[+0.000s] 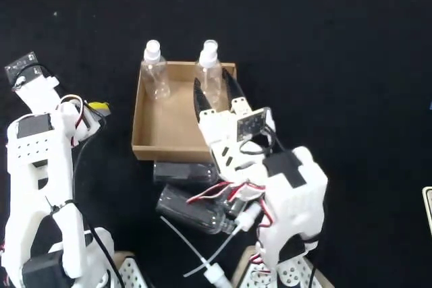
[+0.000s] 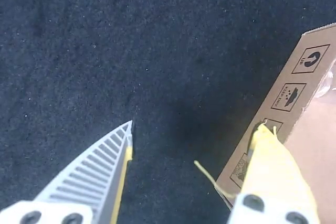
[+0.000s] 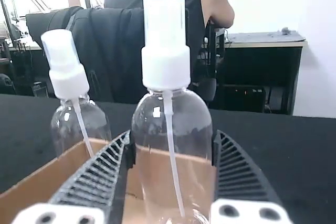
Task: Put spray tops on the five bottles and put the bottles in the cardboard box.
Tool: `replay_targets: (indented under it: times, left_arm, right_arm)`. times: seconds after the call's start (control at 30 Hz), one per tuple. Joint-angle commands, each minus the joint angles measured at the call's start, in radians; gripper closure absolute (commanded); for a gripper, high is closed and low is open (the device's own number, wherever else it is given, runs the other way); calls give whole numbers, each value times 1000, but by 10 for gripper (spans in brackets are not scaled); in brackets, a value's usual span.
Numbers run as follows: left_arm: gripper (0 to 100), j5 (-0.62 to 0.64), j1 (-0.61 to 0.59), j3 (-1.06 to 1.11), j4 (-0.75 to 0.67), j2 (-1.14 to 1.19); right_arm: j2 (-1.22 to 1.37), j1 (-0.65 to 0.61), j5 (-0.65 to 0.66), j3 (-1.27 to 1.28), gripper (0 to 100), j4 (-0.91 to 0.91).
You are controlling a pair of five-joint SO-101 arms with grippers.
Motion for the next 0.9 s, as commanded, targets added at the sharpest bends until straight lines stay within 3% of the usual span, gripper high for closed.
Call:
replay_targets:
  times: [0.0,0.33,0.87]
  left_arm:
    - [665,3,8,-10,-12,-12]
    - [665,2,10,13,-20,-21]
    - [665,2,5,15,-20,-21]
  right_arm:
    - [5,14,6,-62,858,-28]
    - [10,9,5,-151,858,158]
    - [19,8,5,-134,856,167]
